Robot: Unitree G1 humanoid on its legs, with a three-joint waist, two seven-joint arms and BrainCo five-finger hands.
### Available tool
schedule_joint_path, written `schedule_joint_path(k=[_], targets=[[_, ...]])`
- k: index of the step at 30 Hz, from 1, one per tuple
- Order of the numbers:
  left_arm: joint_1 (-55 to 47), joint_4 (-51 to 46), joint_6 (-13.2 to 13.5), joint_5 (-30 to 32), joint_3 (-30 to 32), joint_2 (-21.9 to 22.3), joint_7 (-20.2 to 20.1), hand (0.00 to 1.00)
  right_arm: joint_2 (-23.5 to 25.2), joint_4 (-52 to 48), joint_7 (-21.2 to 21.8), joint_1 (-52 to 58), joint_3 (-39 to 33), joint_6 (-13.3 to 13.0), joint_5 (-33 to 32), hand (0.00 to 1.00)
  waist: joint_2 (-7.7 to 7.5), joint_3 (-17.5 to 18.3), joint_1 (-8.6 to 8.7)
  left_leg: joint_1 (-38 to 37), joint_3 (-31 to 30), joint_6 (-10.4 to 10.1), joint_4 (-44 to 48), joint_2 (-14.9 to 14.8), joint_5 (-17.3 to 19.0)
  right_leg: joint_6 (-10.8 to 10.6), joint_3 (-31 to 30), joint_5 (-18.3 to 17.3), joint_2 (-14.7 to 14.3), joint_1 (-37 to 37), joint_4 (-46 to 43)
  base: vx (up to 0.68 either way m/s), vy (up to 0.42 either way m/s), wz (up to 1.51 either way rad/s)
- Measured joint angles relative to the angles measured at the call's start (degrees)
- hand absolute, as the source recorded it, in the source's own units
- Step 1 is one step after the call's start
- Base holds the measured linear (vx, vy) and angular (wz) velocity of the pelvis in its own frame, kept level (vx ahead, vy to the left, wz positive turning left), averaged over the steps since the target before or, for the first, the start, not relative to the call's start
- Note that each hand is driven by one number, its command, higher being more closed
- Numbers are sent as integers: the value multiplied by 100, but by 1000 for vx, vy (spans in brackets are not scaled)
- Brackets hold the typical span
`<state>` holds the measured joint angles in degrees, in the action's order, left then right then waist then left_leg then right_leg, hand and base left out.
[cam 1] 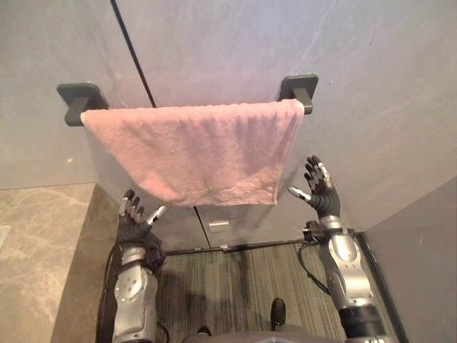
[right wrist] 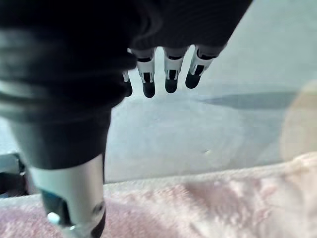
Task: Organize washtable
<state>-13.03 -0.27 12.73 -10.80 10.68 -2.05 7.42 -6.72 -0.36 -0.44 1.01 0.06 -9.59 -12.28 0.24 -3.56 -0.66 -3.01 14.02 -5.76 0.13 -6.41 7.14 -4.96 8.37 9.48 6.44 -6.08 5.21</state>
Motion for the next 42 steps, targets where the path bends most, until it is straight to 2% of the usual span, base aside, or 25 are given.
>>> schedule_joint_path(k=[3, 6, 10, 11, 13, 15, 20, 23, 27, 30, 33, 37, 42], targets=[[-400, -1, -28, 1, -10, -2, -411, 0, -5, -247, 191, 435, -64, -46, -2, 0, 0, 0, 13, 11, -5, -4, 30, -5, 25, 0, 0, 0, -10, -1, 0, 0, 0, 0], [-581, -1, -27, -5, -12, -42, -652, 0, -9, -246, 376, 740, -17, -59, -3, 0, 0, 0, 8, 31, -4, 5, 88, -10, 62, -1, 1, 0, 0, 2, 0, 0, 0, 0], [-848, -55, 2, -392, -121, -505, -1131, 0, -162, -246, 739, 1123, 282, -88, -14, 0, 1, -1, 15, 58, -11, 12, 149, -12, 94, -1, 4, 0, 8, 4, 0, 0, 0, 0], [-969, -132, 35, -741, -241, -777, -1395, 0, -306, -247, 905, 1221, 449, -107, -49, 0, 0, -1, 18, 65, -17, 12, 159, -12, 95, -2, 7, -1, 9, 4, 1, 0, 0, 0], [-1031, -279, 29, -1409, -384, -1008, -1805, 0, -463, -249, 1115, 1269, 628, -108, -327, 0, 1, -1, 17, 70, -17, 14, 173, -11, 100, -2, 7, -1, 11, 4, 1, 0, 0, 0], [-1159, -630, -48, -2434, -699, -1392, -2437, 0, -763, -353, 1387, 1256, 983, -108, -859, 0, 1, -1, 13, 84, -16, 21, 219, -11, 120, -2, 5, -1, 15, 9, 1, 0, 0, 0], [-979, -1159, -250, -3686, -1229, -2207, -3418, 0, -1617, -895, 2031, 822, 1999, -128, -1957, 0, -4, 2, 12, 81, -18, 20, 267, -7, 120, -2, 6, 1, 22, 33, 0, 0, 0, 0], [-746, -1376, -346, -4164, -1357, -2468, -3858, 0, -1848, -910, 2322, 441, 2398, -95, -2604, 0, -5, 2, 4, 67, -20, 20, 301, -1, 120, -5, 5, 5, 25, 65, 0, 0, 0, 0], [-481, -1485, -478, -4721, -1513, -2783, -4218, 0, -1977, -911, 2543, -43, 2813, 6, -3229, 0, -10, 6, -20, 35, 50, 21, 319, -1, 121, -7, -81, 27, 16, 72, -1, -20, 0, -8], [-325, -1630, -594, -5030, -1603, -2778, -4389, 0, -1964, -911, 2580, -379, 3088, 41, -3464, 0, -13, 4, -58, 7, 130, 30, 332, 1, 126, -11, -155, 49, 10, 68, -1, -17, 2, -11], [-66, -1630, -590, -5181, -1717, -2766, -4377, 0, -1899, -908, 2590, -470, 3174, 89, -3617, 0, -19, 8, -140, 4, 142, 30, 348, 0, 126, -4, -173, 64, 7, 69, -1, -7, -1, -1], [24, -1629, -582, -5178, -1735, -2729, -4298, 0, -1874, -841, 2526, -722, 3237, 103, -3614, 0, -20, 8, -152, -8, 151, 29, 361, 0, 126, 1, -210, 82, 4, 69, -1, -16, -2, -5], [388, -1544, -518, -5172, -1733, -2501, -4167, 0, -1518, -379, 2462, -1162, 3363, 104, -3613, 0, -43, 23, -189, -24, 171, 28, 361, 0, 124, 16, -251, 99, -6, 69, -1, -8, -3, -2]])
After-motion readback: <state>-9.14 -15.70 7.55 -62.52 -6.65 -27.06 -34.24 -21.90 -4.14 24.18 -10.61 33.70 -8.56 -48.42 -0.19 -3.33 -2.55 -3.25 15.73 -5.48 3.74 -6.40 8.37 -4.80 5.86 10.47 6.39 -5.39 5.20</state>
